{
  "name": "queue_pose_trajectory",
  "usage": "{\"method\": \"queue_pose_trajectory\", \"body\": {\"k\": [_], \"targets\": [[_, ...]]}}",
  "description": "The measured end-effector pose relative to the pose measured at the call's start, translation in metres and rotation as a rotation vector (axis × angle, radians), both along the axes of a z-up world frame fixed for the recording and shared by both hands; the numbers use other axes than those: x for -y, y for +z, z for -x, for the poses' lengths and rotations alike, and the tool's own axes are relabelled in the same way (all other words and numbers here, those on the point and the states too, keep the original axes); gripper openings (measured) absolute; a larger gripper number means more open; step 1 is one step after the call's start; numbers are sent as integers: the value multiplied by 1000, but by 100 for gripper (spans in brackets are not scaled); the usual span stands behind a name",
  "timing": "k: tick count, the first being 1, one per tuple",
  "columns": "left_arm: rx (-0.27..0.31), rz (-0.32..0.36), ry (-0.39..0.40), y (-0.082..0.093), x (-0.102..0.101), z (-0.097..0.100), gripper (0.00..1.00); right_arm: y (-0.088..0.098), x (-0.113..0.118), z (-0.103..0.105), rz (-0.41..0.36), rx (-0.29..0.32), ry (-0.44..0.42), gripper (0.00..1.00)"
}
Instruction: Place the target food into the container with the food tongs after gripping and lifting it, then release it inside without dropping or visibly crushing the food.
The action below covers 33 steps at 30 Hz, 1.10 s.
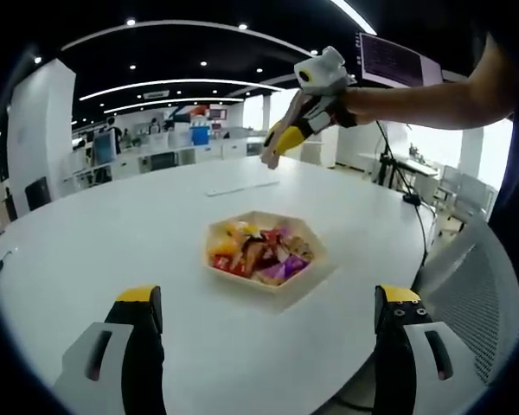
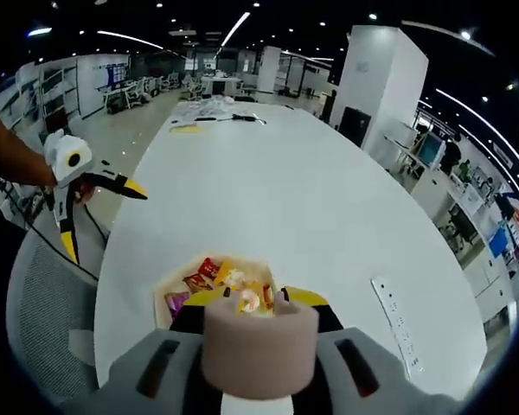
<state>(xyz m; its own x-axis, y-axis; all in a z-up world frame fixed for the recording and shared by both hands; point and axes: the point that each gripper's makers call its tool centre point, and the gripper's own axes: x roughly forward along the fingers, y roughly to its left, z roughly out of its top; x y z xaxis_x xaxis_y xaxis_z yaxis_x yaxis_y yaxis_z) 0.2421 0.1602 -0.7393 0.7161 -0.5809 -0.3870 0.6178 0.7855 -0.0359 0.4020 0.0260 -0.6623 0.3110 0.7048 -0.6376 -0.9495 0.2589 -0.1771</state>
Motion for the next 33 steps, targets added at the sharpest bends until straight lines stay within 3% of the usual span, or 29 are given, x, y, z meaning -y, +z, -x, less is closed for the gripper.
{"method": "queue_pose_trajectory", "body": {"k": [8,12,13,16,18,22,24,26,30,33], "targets": [[-18,-10,-22,-4,4,3,99,20,12,9,-99,47,-19,22],[-34,-16,-40,-8,6,4,99,28,19,24,-149,67,-22,22],[-37,-10,-43,-8,7,5,99,32,19,27,-172,114,-1,22],[-46,-2,-43,-9,5,4,98,32,23,40,-233,84,-24,22],[-40,17,-31,-4,3,3,98,29,27,46,-226,106,-19,22],[-40,48,-17,-1,0,1,98,25,30,59,-271,73,-39,21],[-63,87,-53,0,8,4,99,25,31,67,-288,66,-40,21],[-77,74,-86,-2,14,6,99,25,31,78,-291,62,-26,21],[-62,29,-179,3,33,14,98,32,30,100,-349,39,3,21],[-34,46,-235,19,54,13,95,33,31,121,-385,41,32,21]]}}
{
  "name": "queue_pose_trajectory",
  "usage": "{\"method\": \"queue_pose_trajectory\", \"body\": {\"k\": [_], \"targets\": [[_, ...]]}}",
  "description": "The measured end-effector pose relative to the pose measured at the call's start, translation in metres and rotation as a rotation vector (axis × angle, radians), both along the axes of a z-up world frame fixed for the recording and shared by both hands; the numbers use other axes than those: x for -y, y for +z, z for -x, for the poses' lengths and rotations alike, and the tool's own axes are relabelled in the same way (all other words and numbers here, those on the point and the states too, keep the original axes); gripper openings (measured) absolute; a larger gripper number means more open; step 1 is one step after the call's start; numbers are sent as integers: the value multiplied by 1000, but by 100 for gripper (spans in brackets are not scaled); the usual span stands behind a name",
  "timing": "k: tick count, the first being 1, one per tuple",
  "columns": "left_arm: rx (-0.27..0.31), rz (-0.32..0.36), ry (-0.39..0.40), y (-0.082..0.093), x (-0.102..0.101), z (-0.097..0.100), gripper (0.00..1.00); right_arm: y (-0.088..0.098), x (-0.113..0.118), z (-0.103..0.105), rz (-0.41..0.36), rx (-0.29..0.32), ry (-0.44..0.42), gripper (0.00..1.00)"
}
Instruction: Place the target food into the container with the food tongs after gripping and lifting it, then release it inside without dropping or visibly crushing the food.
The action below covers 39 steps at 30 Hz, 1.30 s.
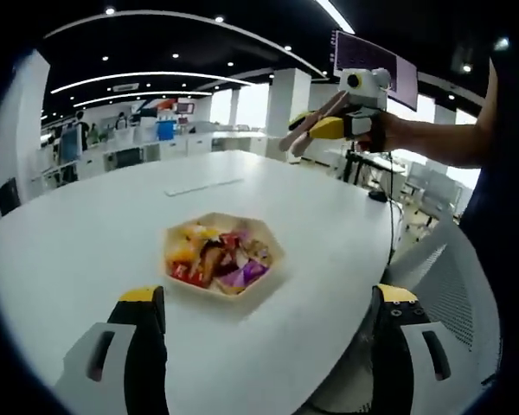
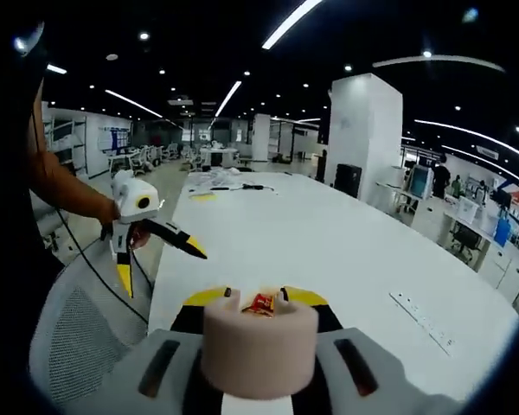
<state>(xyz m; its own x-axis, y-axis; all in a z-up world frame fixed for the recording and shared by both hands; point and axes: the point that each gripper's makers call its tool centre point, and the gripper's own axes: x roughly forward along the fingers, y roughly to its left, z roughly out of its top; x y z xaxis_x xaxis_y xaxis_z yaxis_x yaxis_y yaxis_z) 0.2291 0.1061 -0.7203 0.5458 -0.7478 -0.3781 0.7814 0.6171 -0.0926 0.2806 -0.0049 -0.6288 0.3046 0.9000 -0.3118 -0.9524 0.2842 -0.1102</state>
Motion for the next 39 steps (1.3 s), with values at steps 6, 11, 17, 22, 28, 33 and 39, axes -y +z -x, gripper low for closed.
{"method": "queue_pose_trajectory", "body": {"k": [6,11,17,22,28,33,39], "targets": [[65,6,-155,30,42,-8,84,5,-2,25,-90,-15,44,21],[76,-4,-296,43,70,-5,74,0,-1,36,-151,-18,42,21],[103,-30,-410,60,90,-5,62,-1,3,45,-237,-24,6,21],[89,-59,-495,55,103,4,59,-3,4,54,-252,-44,23,21],[71,-130,-608,41,112,17,50,-10,-3,72,-244,-55,107,22],[50,-130,-642,43,113,22,31,-14,-5,75,-238,-56,128,22],[39,-113,-659,47,114,23,26,-23,-12,78,-232,-60,155,22]]}}
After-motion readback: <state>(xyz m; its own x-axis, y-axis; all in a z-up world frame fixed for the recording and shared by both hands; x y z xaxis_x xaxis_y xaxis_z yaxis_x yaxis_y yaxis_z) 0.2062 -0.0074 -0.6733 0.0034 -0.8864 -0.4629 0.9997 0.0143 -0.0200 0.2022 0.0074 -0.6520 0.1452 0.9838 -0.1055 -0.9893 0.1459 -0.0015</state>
